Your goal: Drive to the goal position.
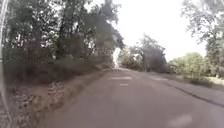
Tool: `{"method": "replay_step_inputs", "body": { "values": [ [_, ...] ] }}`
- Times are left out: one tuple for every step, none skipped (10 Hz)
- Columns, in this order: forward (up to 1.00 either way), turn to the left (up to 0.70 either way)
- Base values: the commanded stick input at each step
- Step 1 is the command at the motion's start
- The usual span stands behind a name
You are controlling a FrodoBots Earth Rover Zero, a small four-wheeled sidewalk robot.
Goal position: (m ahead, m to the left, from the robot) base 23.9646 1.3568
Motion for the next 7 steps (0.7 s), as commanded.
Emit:
{"method": "replay_step_inputs", "body": {
  "values": [
    [0.7, 0.0],
    [0.7, 0.0],
    [0.7, 0.0],
    [0.7, 0.0],
    [0.7, 0.0],
    [0.7, 0.0],
    [0.7, 0.0]
  ]
}}
